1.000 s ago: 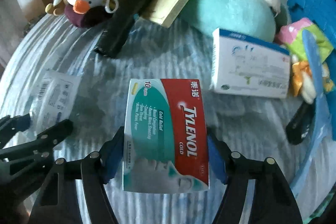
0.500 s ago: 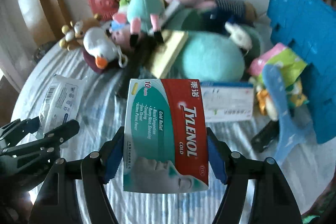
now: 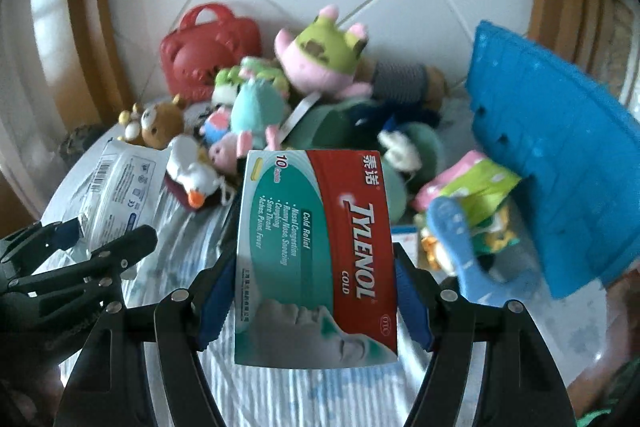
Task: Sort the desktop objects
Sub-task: 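Lift the wipes packet and Tylenol box and carry them over the crate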
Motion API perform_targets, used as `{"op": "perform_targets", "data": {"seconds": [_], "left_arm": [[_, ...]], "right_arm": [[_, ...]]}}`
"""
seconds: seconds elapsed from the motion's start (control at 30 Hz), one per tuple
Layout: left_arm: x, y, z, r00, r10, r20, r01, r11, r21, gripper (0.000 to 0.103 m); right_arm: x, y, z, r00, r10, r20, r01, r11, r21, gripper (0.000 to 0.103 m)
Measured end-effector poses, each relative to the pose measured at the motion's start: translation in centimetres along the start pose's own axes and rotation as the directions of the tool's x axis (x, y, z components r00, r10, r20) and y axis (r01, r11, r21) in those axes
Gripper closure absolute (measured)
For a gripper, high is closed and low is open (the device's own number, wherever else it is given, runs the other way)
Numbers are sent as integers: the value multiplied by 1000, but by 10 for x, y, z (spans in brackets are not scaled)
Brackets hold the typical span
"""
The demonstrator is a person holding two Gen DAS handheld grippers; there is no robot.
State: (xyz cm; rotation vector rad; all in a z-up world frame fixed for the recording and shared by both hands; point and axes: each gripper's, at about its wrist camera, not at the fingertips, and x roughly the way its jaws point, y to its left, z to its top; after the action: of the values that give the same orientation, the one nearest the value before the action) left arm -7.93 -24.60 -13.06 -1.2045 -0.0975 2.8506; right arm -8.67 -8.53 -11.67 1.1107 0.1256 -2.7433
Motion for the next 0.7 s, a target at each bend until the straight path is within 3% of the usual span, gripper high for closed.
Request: {"op": "perform_targets", "data": {"seconds": [0.37,0.7], "left_arm": [[-35,-69,31,992,-92,89,83,992,100,46],[-51,-172,48,983,-108,151,93,990,107,45]], "right_arm": [[-61,-63,16,989,-115,98,107,991,84,32],[-104,-165,23,975,-136,176,120,988,95,32]]}}
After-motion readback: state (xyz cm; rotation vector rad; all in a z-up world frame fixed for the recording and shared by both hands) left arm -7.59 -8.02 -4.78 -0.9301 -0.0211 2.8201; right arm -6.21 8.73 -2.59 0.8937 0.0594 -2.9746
